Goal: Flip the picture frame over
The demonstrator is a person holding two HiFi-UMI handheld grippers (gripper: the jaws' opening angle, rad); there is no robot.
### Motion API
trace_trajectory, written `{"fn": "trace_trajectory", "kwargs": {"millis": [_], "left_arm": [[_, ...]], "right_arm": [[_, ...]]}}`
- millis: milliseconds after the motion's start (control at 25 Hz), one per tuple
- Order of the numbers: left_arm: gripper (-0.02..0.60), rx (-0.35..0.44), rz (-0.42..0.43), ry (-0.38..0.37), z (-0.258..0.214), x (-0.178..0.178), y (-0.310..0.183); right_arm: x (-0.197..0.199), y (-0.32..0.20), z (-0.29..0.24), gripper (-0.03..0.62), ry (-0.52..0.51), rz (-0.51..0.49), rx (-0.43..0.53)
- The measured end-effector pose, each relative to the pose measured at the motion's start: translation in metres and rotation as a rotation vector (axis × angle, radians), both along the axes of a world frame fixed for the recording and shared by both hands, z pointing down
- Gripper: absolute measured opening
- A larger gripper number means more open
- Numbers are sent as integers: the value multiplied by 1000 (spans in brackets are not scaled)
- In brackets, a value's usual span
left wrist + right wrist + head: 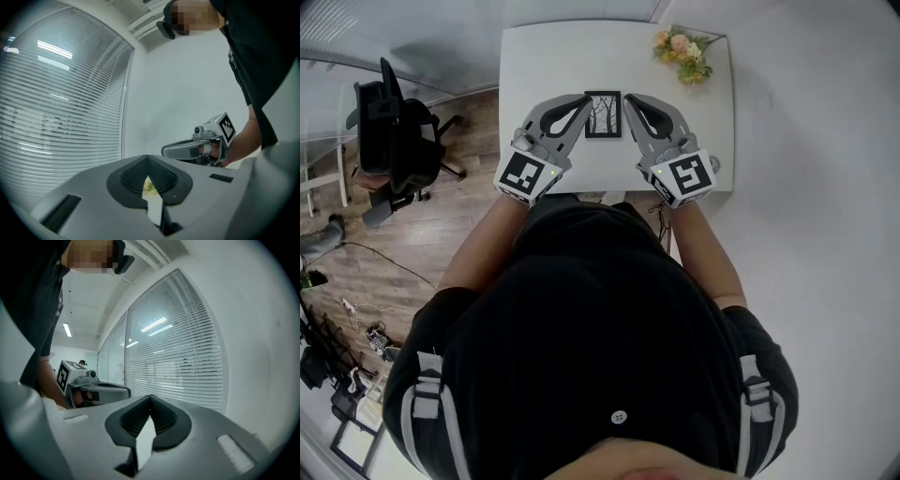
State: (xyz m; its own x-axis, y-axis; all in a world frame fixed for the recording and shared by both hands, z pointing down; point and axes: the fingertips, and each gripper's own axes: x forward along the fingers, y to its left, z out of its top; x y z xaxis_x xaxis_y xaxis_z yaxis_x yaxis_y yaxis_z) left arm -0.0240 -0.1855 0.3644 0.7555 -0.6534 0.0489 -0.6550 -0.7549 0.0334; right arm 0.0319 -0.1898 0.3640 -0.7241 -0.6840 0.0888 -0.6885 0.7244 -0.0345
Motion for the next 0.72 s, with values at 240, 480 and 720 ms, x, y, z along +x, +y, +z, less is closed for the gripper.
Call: {"fn": "trace_trajectory", "kwargs": {"millis": [240, 480, 720], "left_arm": [[5, 2, 1, -8, -1, -1, -1], [5, 1, 1, -13, 4, 0, -6], [5, -4, 3, -13, 4, 2, -9]], "right_arm": [[1, 0, 2, 9, -5, 3, -15], [6, -3, 5, 9, -1, 10, -20], [8, -6, 8, 9, 7, 12, -26]]}}
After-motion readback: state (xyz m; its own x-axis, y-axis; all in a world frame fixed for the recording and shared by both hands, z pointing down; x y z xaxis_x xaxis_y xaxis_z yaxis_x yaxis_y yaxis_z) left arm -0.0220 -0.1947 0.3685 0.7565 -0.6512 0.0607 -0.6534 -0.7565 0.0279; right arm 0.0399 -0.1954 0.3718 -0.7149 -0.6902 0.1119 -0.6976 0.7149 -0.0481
